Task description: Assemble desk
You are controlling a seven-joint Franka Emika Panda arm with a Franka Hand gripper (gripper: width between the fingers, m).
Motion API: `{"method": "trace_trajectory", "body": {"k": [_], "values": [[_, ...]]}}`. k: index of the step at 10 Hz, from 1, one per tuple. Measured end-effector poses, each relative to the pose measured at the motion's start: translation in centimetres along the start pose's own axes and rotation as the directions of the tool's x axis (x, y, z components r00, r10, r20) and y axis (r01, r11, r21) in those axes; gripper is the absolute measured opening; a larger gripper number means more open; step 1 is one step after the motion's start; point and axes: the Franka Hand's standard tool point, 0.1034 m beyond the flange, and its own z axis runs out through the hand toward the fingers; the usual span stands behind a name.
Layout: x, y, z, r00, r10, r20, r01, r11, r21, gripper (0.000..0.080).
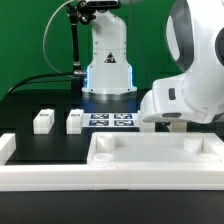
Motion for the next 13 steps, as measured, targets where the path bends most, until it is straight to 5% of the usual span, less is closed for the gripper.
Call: {"method": "trace_trajectory", "body": {"k": [5, 7, 13], "values": [[-0.20, -0.07, 0.82, 1.000, -0.003, 0.015, 0.003, 1.000, -0.006, 0.0620], [-0.20, -0.07, 0.81, 1.000, -0.003, 0.015, 0.004, 1.000, -0.006, 0.0289], [-0.19, -0.07, 0.81, 1.000, -0.003, 0.015, 0.004, 1.000, -0.006, 0.0288]]}}
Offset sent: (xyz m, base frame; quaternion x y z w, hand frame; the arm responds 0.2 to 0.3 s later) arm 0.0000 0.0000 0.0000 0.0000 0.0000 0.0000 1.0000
